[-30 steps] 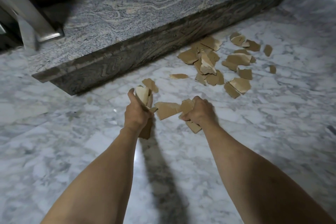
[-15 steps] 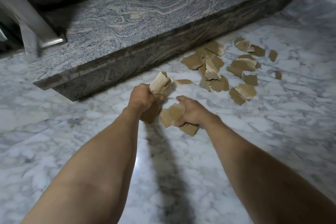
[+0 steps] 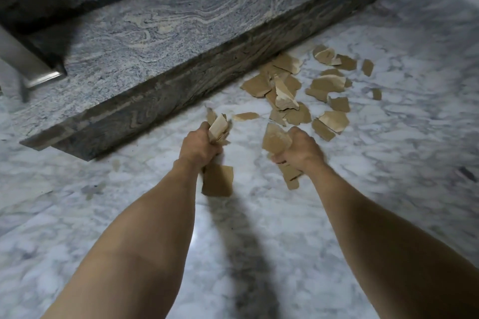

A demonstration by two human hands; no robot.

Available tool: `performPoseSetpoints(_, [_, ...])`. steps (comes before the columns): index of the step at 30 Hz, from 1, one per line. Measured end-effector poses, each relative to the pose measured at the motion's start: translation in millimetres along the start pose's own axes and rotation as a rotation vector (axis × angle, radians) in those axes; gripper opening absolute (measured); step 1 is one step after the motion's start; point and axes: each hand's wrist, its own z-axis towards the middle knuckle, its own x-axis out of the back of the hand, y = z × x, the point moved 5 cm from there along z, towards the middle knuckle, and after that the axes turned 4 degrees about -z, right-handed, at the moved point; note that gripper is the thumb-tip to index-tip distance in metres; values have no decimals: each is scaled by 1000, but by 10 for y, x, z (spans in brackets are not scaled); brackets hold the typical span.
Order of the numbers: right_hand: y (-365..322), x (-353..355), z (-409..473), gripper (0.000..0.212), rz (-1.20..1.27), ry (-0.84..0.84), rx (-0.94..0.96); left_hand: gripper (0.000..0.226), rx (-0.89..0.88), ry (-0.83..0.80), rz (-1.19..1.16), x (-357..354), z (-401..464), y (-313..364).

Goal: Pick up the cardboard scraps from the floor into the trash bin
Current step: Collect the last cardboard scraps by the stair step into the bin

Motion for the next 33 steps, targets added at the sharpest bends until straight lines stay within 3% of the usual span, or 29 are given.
performPoseSetpoints(4, [362, 209, -83, 61, 108, -119, -48, 37, 33, -21, -108, 102, -68, 40])
performPoseSetpoints(8, [545, -70, -247, 56, 75, -251, -20, 47, 95, -192, -268, 71, -309, -104])
performPoseSetpoints(10, [591, -237, -335, 60, -24, -239, 6, 46, 93, -253, -233, -32, -507, -167])
performPoseSetpoints(14, [579, -343, -413, 66, -162, -137, 62, 36, 83, -172, -251, 30, -619, -217])
performPoseSetpoints(16, [521, -323, -426, 63, -209, -124, 60, 56, 111, -196, -240, 53, -696, -216])
performPoseSetpoints(18, [464, -281, -455, 62, -239, -112, 42, 86, 104, -298, -67, -116, -872, -178])
performPoseSetpoints(20, [435, -278, -500, 56, -263, -97, 37, 94, 80, -354, 173, -456, -1106, -149])
performPoseSetpoints(23, [428, -312, -554, 39, -313, -35, 46, 72, 30, -179, 285, -836, -1353, -19])
performPoseSetpoints(26, [429, -336, -583, 28, -319, 38, 85, 50, 28, -57, 145, -923, -1452, 18])
performPoseSetpoints(30, [458, -409, -629, 38, -336, 125, 155, 49, 116, 5, -11, -880, -1606, 59])
performPoseSetpoints(33, [479, -467, -658, 37, -328, 147, 158, 63, 174, 51, -178, -804, -1672, 84])
